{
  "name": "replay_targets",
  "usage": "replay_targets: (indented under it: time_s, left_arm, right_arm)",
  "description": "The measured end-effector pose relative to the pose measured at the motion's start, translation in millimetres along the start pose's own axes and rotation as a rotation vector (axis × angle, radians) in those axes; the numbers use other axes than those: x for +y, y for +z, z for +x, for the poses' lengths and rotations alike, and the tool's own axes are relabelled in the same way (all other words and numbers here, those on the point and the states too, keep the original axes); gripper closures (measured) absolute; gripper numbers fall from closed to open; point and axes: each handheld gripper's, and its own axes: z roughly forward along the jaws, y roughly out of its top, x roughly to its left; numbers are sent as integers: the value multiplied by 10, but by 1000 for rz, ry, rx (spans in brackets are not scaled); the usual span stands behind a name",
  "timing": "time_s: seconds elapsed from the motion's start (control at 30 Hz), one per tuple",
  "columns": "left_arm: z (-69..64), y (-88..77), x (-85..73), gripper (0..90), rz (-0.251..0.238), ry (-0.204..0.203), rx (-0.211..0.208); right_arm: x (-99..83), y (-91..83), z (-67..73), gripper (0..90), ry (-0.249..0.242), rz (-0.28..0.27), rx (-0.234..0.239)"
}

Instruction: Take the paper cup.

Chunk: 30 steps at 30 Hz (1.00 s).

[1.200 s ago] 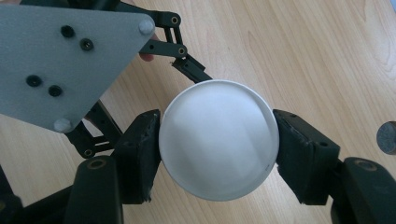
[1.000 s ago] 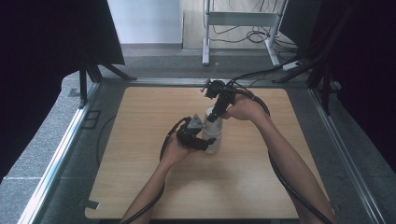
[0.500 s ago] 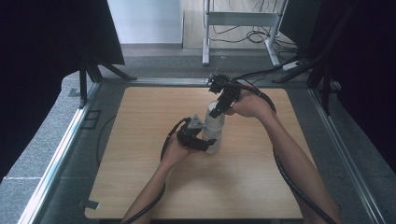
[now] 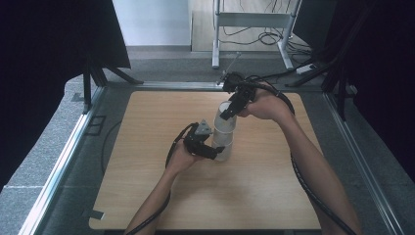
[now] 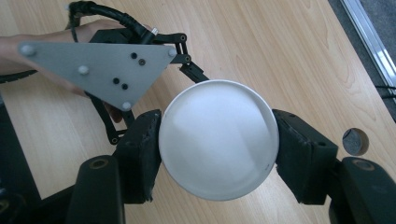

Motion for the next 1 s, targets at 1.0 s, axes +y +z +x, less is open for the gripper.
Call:
replay_targets:
  time_s: [1.0]
  left_arm:
    - [-23,-386,-36,0,9,-50,-249]
  right_arm:
    - [-218,-281,325,363,-87,-31,30]
